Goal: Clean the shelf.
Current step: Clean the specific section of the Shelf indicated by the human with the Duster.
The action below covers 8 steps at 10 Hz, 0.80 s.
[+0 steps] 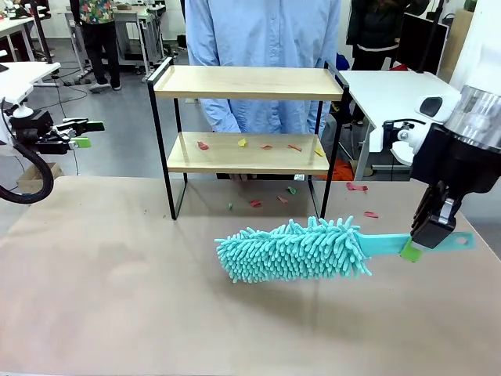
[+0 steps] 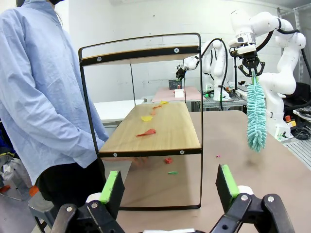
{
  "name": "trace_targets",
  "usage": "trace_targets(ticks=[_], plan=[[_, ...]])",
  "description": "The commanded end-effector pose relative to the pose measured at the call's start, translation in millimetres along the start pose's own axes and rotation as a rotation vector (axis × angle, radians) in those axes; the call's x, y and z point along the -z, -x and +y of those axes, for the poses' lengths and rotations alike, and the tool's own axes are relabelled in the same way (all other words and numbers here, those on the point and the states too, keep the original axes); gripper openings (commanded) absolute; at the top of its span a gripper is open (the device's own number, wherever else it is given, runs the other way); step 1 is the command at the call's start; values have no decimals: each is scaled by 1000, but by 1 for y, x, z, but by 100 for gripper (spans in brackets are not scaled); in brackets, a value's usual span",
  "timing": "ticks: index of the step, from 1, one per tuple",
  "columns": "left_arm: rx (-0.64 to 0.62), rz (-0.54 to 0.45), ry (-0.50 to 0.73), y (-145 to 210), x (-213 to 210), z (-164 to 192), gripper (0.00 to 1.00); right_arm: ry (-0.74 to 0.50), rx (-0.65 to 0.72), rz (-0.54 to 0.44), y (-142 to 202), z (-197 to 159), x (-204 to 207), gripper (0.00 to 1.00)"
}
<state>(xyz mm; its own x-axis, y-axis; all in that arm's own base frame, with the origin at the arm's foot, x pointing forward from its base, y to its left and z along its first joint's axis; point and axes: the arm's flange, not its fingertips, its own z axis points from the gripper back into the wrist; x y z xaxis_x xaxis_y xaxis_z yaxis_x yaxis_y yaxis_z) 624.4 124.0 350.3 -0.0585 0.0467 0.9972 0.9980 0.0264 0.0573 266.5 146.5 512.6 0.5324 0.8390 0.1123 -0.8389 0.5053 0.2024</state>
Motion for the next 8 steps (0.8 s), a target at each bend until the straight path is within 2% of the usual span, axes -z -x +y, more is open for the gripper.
trace_targets(ticks=[1, 8], plan=[[15, 9, 8, -3, 0, -2, 100, 4, 9, 1, -4, 1, -4, 13], [15, 9, 8, -3, 0, -2, 100, 4, 9, 1, -4, 1, -4, 13]])
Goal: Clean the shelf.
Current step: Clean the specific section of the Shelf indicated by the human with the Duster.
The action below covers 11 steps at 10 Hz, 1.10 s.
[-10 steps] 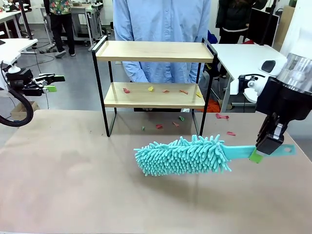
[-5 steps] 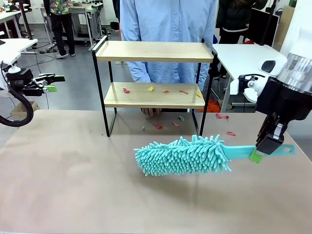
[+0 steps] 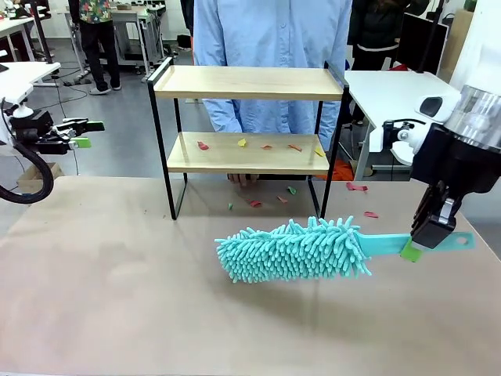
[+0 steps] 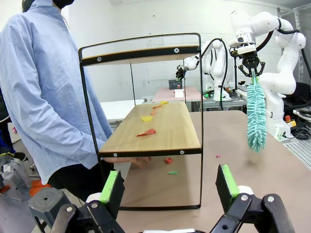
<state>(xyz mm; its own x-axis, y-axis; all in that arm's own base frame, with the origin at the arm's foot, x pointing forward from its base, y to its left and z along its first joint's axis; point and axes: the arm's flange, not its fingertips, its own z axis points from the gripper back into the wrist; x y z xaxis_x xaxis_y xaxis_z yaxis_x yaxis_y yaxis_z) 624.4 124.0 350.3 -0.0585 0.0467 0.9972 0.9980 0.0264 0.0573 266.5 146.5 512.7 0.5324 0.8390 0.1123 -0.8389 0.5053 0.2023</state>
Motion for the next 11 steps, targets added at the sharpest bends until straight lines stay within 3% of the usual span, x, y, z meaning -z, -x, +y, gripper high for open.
trace_targets(ticks=[1, 11], plan=[[15, 9, 8, -3, 0, -2, 100, 4, 9, 1, -4, 1, -4, 13], [15, 9, 8, -3, 0, -2, 100, 4, 9, 1, -4, 1, -4, 13]])
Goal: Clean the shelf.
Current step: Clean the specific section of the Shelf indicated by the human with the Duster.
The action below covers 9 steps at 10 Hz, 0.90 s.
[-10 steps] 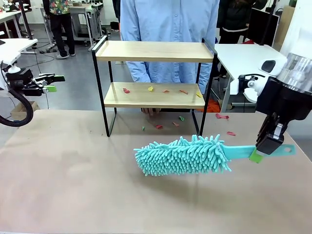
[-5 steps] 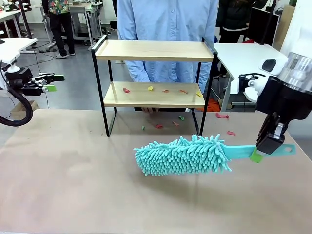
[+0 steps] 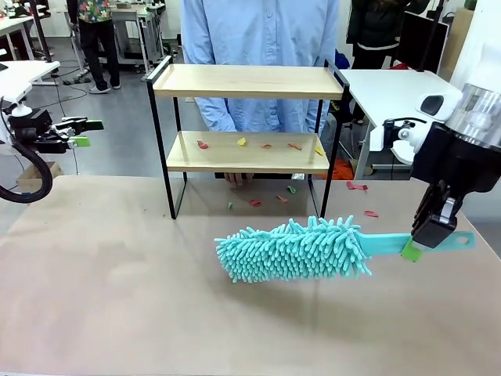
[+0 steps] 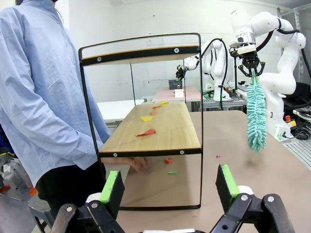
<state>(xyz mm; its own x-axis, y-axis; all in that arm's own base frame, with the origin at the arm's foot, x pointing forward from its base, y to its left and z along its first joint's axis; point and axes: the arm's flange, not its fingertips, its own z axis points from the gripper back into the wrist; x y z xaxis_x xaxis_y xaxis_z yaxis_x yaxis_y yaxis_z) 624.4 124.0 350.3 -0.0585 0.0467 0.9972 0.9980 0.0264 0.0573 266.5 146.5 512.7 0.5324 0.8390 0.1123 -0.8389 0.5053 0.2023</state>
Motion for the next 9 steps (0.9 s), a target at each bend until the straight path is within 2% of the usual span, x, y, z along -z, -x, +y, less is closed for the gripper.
trace_targets(ticks=[1, 9], plan=[[15, 9, 8, -3, 0, -2, 100, 4, 9, 1, -4, 1, -4, 13], [15, 9, 8, -3, 0, -2, 100, 4, 9, 1, -4, 1, -4, 13]])
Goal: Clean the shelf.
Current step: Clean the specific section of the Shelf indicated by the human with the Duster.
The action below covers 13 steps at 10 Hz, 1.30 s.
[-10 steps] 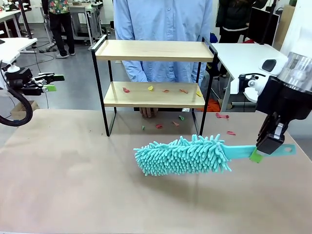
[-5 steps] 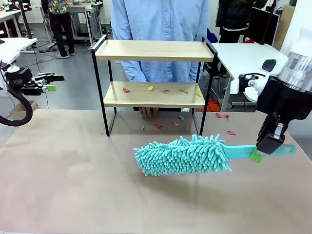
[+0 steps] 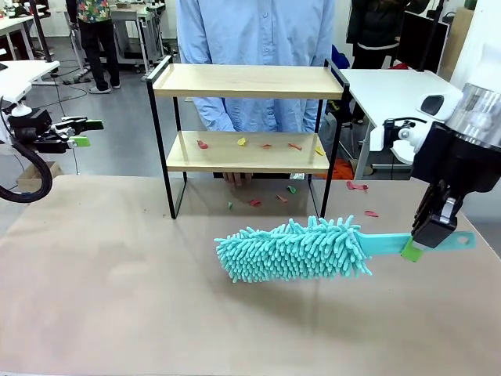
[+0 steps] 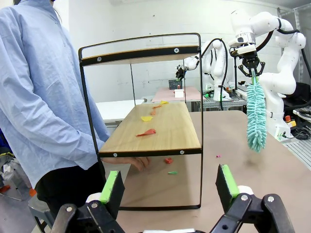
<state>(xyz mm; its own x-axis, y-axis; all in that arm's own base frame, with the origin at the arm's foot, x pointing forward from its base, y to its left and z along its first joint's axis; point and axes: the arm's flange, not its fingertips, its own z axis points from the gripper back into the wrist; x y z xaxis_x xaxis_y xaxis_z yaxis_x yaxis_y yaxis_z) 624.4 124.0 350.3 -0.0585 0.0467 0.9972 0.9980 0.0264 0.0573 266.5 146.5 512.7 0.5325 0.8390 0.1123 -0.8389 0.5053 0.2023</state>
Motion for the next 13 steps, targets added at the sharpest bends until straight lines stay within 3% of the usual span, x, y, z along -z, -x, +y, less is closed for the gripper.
trace_targets(ticks=[1, 5, 9, 12, 13], plan=[[15, 9, 8, -3, 0, -2, 100, 4, 9, 1, -4, 1, -4, 13], [15, 9, 8, -3, 0, -2, 100, 0, 0, 0, 0, 0, 0, 13], [15, 9, 8, -3, 0, -2, 100, 117, 300, -213, -103, 19, 32, 13], [15, 9, 8, -3, 0, -2, 100, 144, 379, -229, -163, 37, 71, 13], [15, 9, 8, -3, 0, -2, 100, 123, 416, -276, -174, 44, 75, 13]])
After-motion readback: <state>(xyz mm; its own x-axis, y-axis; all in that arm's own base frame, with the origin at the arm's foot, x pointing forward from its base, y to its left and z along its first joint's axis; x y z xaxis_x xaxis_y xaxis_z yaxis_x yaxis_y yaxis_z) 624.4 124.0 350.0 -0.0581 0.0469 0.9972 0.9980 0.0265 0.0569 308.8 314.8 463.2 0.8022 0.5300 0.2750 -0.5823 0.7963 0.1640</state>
